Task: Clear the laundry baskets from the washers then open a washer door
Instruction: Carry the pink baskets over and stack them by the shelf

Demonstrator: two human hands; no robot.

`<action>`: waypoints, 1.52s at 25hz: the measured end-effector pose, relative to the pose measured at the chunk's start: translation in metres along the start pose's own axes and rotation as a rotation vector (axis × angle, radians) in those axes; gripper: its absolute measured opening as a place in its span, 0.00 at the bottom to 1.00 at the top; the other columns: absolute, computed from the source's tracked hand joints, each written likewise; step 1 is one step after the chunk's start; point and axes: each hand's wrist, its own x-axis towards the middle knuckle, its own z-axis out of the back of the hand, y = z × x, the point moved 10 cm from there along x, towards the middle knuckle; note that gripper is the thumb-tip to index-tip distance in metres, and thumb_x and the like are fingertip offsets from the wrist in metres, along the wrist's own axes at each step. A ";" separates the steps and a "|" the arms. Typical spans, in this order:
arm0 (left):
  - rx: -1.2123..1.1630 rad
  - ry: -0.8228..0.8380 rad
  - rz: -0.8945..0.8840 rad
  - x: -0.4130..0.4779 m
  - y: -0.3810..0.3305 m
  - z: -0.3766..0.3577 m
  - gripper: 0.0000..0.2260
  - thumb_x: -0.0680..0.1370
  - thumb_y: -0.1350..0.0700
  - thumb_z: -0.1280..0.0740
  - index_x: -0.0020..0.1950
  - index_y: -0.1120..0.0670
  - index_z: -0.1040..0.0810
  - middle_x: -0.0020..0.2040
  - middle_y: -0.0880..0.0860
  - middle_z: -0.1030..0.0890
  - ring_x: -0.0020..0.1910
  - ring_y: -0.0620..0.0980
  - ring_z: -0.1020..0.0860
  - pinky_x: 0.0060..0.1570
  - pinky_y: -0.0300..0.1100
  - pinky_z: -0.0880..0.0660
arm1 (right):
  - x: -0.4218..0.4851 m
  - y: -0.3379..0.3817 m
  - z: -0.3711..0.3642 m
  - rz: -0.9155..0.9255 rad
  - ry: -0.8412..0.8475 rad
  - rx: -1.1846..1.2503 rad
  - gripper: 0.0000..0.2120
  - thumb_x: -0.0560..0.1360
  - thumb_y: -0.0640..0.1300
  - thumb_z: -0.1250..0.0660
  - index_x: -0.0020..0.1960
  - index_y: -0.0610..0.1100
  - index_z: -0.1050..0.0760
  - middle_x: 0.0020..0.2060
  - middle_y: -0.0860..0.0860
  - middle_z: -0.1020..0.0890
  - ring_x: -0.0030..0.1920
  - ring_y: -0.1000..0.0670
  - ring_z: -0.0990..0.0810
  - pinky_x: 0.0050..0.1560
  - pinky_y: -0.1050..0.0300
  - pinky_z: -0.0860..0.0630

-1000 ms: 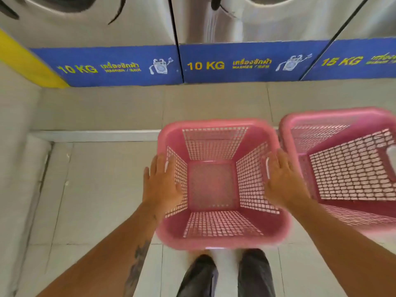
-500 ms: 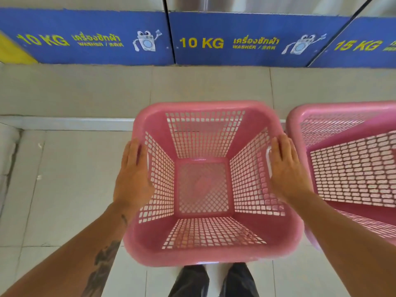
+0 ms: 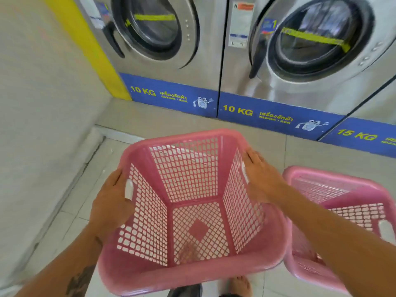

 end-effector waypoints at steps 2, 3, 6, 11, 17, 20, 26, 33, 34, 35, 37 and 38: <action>0.024 -0.057 0.102 -0.052 0.013 0.051 0.37 0.69 0.57 0.35 0.77 0.44 0.42 0.75 0.46 0.35 0.67 0.53 0.28 0.53 0.53 0.22 | -0.020 0.033 0.041 0.117 -0.043 -0.040 0.46 0.68 0.39 0.31 0.78 0.37 0.53 0.77 0.44 0.48 0.78 0.43 0.48 0.71 0.48 0.36; 0.023 -0.083 0.144 -0.079 0.020 0.072 0.38 0.68 0.56 0.36 0.77 0.44 0.43 0.76 0.46 0.37 0.69 0.54 0.30 0.58 0.54 0.23 | -0.031 0.050 0.057 0.171 -0.053 -0.041 0.45 0.68 0.39 0.31 0.78 0.38 0.53 0.77 0.44 0.48 0.78 0.44 0.48 0.71 0.48 0.34; -0.018 -0.229 0.286 -0.179 0.046 0.137 0.39 0.66 0.56 0.36 0.78 0.47 0.42 0.77 0.48 0.36 0.71 0.55 0.31 0.63 0.52 0.27 | -0.069 0.120 0.103 0.373 -0.101 -0.044 0.43 0.70 0.38 0.35 0.78 0.40 0.53 0.78 0.46 0.51 0.78 0.45 0.49 0.71 0.46 0.33; -0.015 -0.426 0.610 -0.369 0.120 0.198 0.39 0.65 0.61 0.35 0.77 0.47 0.38 0.77 0.47 0.37 0.70 0.53 0.30 0.60 0.50 0.26 | -0.149 0.280 0.141 0.716 -0.191 -0.092 0.41 0.69 0.37 0.38 0.78 0.41 0.52 0.78 0.48 0.50 0.77 0.46 0.46 0.69 0.49 0.32; -0.017 -0.573 0.922 -0.618 0.193 0.216 0.37 0.65 0.60 0.35 0.74 0.47 0.35 0.75 0.44 0.35 0.68 0.53 0.29 0.57 0.53 0.24 | -0.301 0.468 0.096 1.059 -0.184 -0.140 0.44 0.67 0.38 0.36 0.78 0.43 0.53 0.79 0.52 0.52 0.77 0.48 0.45 0.62 0.49 0.27; 0.041 -0.616 1.029 -0.750 0.233 0.215 0.36 0.66 0.59 0.35 0.74 0.45 0.36 0.71 0.41 0.32 0.63 0.50 0.26 0.47 0.49 0.21 | -0.398 0.556 0.047 1.208 -0.195 -0.153 0.38 0.71 0.39 0.36 0.77 0.43 0.49 0.78 0.52 0.49 0.75 0.50 0.39 0.55 0.52 0.25; 0.144 -0.707 1.271 -1.002 0.307 0.222 0.35 0.73 0.50 0.32 0.77 0.41 0.42 0.71 0.40 0.31 0.64 0.47 0.27 0.51 0.48 0.22 | -0.601 0.718 -0.042 1.451 -0.144 -0.123 0.22 0.72 0.39 0.37 0.65 0.44 0.37 0.68 0.55 0.38 0.60 0.51 0.27 0.40 0.55 0.26; 0.194 -0.735 1.527 -1.200 0.376 0.247 0.33 0.67 0.55 0.35 0.72 0.41 0.36 0.69 0.39 0.30 0.61 0.49 0.25 0.46 0.50 0.21 | -0.767 0.894 -0.089 1.666 -0.103 -0.111 0.29 0.71 0.39 0.38 0.72 0.45 0.40 0.75 0.54 0.43 0.69 0.48 0.31 0.46 0.54 0.26; 0.200 -0.736 1.554 -1.219 0.389 0.253 0.31 0.67 0.55 0.34 0.69 0.42 0.33 0.66 0.39 0.29 0.59 0.49 0.24 0.44 0.49 0.21 | -0.783 0.920 -0.097 1.687 -0.098 -0.104 0.31 0.71 0.39 0.39 0.73 0.45 0.42 0.76 0.54 0.45 0.71 0.49 0.33 0.47 0.55 0.27; 0.210 -0.734 1.579 -1.236 0.404 0.258 0.28 0.67 0.55 0.34 0.67 0.43 0.31 0.64 0.40 0.28 0.58 0.49 0.23 0.44 0.48 0.21 | -0.798 0.945 -0.105 1.714 -0.096 -0.095 0.34 0.71 0.39 0.39 0.75 0.46 0.45 0.77 0.55 0.48 0.73 0.50 0.35 0.48 0.56 0.29; 0.242 -0.724 1.635 -1.270 0.438 0.270 0.26 0.67 0.55 0.33 0.65 0.45 0.29 0.63 0.41 0.27 0.58 0.49 0.23 0.45 0.49 0.22 | -0.827 0.999 -0.125 1.765 -0.080 -0.073 0.36 0.72 0.40 0.39 0.77 0.47 0.48 0.78 0.57 0.50 0.74 0.51 0.36 0.50 0.57 0.29; 0.255 -0.726 1.660 -1.284 0.456 0.278 0.27 0.67 0.56 0.33 0.66 0.45 0.29 0.64 0.41 0.27 0.58 0.50 0.23 0.45 0.49 0.22 | -0.838 1.025 -0.133 1.776 -0.062 -0.063 0.35 0.72 0.41 0.39 0.77 0.47 0.47 0.78 0.57 0.48 0.73 0.51 0.35 0.50 0.56 0.28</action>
